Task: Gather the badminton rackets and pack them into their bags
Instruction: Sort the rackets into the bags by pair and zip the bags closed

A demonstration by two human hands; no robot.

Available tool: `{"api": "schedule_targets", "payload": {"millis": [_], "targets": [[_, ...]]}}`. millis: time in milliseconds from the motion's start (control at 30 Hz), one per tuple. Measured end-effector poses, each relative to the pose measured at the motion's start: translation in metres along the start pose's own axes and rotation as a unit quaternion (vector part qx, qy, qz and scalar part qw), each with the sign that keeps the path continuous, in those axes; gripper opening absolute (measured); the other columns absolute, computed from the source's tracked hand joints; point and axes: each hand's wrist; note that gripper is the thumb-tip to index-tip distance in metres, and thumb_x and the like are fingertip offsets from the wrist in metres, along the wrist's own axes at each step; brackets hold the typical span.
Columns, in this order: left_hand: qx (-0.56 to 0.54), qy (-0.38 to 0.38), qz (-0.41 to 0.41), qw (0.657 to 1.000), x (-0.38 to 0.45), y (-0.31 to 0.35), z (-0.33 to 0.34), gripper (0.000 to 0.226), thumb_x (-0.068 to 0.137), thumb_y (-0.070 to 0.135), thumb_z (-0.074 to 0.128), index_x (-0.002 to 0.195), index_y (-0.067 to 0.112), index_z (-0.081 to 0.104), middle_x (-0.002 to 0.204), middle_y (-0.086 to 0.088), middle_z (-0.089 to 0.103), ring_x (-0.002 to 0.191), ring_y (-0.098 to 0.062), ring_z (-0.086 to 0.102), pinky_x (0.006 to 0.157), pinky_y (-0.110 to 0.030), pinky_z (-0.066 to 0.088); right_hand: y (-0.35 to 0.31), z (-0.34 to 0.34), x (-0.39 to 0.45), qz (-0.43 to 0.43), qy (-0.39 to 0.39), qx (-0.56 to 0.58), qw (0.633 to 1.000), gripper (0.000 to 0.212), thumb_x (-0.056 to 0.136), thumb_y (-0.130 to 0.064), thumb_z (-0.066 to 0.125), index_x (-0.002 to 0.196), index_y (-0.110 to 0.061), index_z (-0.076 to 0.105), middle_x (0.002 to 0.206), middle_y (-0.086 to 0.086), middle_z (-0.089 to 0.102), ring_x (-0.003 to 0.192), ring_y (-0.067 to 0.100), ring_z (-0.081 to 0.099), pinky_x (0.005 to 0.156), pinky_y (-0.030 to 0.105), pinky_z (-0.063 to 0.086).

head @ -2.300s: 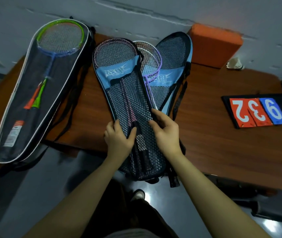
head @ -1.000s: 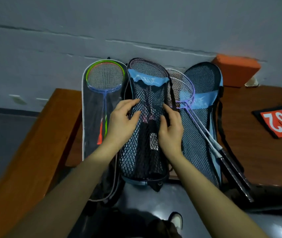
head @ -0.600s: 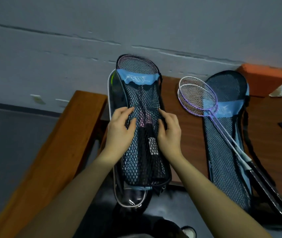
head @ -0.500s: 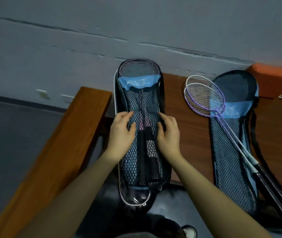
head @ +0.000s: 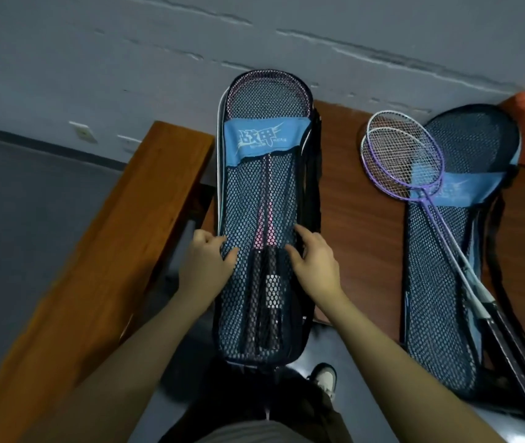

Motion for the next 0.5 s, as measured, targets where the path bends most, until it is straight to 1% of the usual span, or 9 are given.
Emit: {"api": "schedule_targets", "payload": {"millis": [33, 100, 133, 200, 267, 333, 367, 433, 500], "targets": [[0.025, 0.001, 0.003, 1.0, 0.001, -0.001, 0.002, 0.045, 0.089, 0.038, 0.055, 0.12, 0.006, 0.058, 0.121, -0.009, 0.047, 0.096, -0.021, 0.053, 0.071, -0.028, 0.044, 0.003, 0.002, 0.002, 0.006, -0.014, -0.014, 1.0, 0.045, 0.095, -0.032, 0.051, 0.137, -0.021, 0.042, 0.12, 0.005, 0.052, 0.1, 0.029, 0.055, 0.081, 0.045, 0.048], [0.044, 0.017, 0.025, 0.999, 0.006, 0.002, 0.006, 0.045, 0.088, 0.039, 0.055, 0.114, 0.002, 0.06, 0.125, -0.013, 0.047, 0.107, -0.026, 0.05, 0.082, -0.034, 0.046, 0.005, 0.003, 0.006, 0.014, -0.018, -0.023, 0.999, 0.041, 0.094, -0.035, 0.05, 0.133, -0.021, 0.048, 0.117, 0.005, 0.05, 0.102, 0.03, 0.054, 0.086, 0.047, 0.045], [0.041, 0.027, 0.034, 0.998, 0.01, 0.004, 0.007, 0.046, 0.088, 0.039, 0.055, 0.114, 0.002, 0.059, 0.126, -0.015, 0.047, 0.11, -0.029, 0.048, 0.085, -0.037, 0.046, 0.006, 0.002, 0.009, 0.016, -0.009, -0.019, 1.0, 0.039, 0.094, -0.036, 0.05, 0.13, -0.021, 0.051, 0.117, 0.004, 0.049, 0.104, 0.03, 0.053, 0.088, 0.047, 0.042], [0.026, 0.039, 0.045, 0.998, 0.021, 0.008, 0.01, 0.052, 0.088, 0.042, 0.052, 0.121, 0.003, 0.054, 0.127, -0.019, 0.046, 0.11, -0.034, 0.048, 0.086, -0.041, 0.046, 0.006, -0.001, 0.019, 0.021, 0.013, -0.012, 1.0, 0.038, 0.094, -0.037, 0.05, 0.128, -0.022, 0.052, 0.117, 0.004, 0.049, 0.108, 0.028, 0.051, 0.09, 0.043, 0.034], [0.021, 0.033, 0.054, 0.998, 0.034, 0.01, 0.015, 0.062, 0.086, 0.047, 0.046, 0.129, 0.003, 0.046, 0.13, -0.023, 0.044, 0.108, -0.039, 0.049, 0.086, -0.046, 0.047, 0.004, -0.001, 0.031, 0.031, 0.021, -0.009, 0.999, 0.041, 0.094, -0.039, 0.048, 0.132, -0.025, 0.048, 0.119, 0.004, 0.049, 0.112, 0.027, 0.048, 0.092, 0.042, 0.03], [0.031, 0.023, 0.055, 0.998, 0.047, 0.01, 0.021, 0.071, 0.084, 0.053, 0.041, 0.134, 0.003, 0.039, 0.134, -0.025, 0.041, 0.111, -0.043, 0.048, 0.088, -0.049, 0.045, 0.001, 0.002, 0.041, 0.044, 0.013, -0.005, 0.999, 0.047, 0.093, -0.043, 0.047, 0.138, -0.028, 0.041, 0.124, 0.005, 0.048, 0.116, 0.025, 0.046, 0.096, 0.042, 0.027], [0.037, 0.014, 0.048, 0.998, 0.053, 0.01, 0.024, 0.074, 0.084, 0.055, 0.041, 0.136, 0.003, 0.037, 0.137, -0.025, 0.039, 0.114, -0.043, 0.046, 0.09, -0.05, 0.043, 0.0, 0.005, 0.045, 0.049, 0.007, -0.006, 0.999, 0.05, 0.093, -0.045, 0.046, 0.14, -0.029, 0.037, 0.127, 0.005, 0.048, 0.118, 0.025, 0.046, 0.097, 0.043, 0.026], [0.025, -0.002, 0.032, 0.999, 0.061, 0.007, 0.029, 0.075, 0.084, 0.055, 0.048, 0.138, 0.005, 0.033, 0.139, -0.022, 0.037, 0.117, -0.042, 0.045, 0.092, -0.049, 0.042, -0.002, 0.011, 0.049, 0.056, -0.004, -0.01, 0.998, 0.054, 0.092, -0.047, 0.046, 0.142, -0.031, 0.032, 0.129, 0.006, 0.048, 0.118, 0.026, 0.046, 0.097, 0.042, 0.025], [-0.037, 0.004, 0.032, 0.999, 0.064, 0.002, 0.034, 0.075, 0.082, 0.054, 0.052, 0.138, 0.007, 0.034, 0.138, -0.018, 0.037, 0.116, -0.036, 0.049, 0.09, -0.048, 0.048, -0.003, 0.017, 0.048, 0.061, -0.004, 0.004, 0.998, 0.056, 0.092, -0.045, 0.049, 0.143, -0.031, 0.03, 0.131, 0.005, 0.047, 0.118, 0.025, 0.046, 0.095, 0.039, 0.025]]}}
Point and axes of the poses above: each hand's wrist, its own x-axis towards the middle knuckle, its own z-axis out of the palm, y = z × x
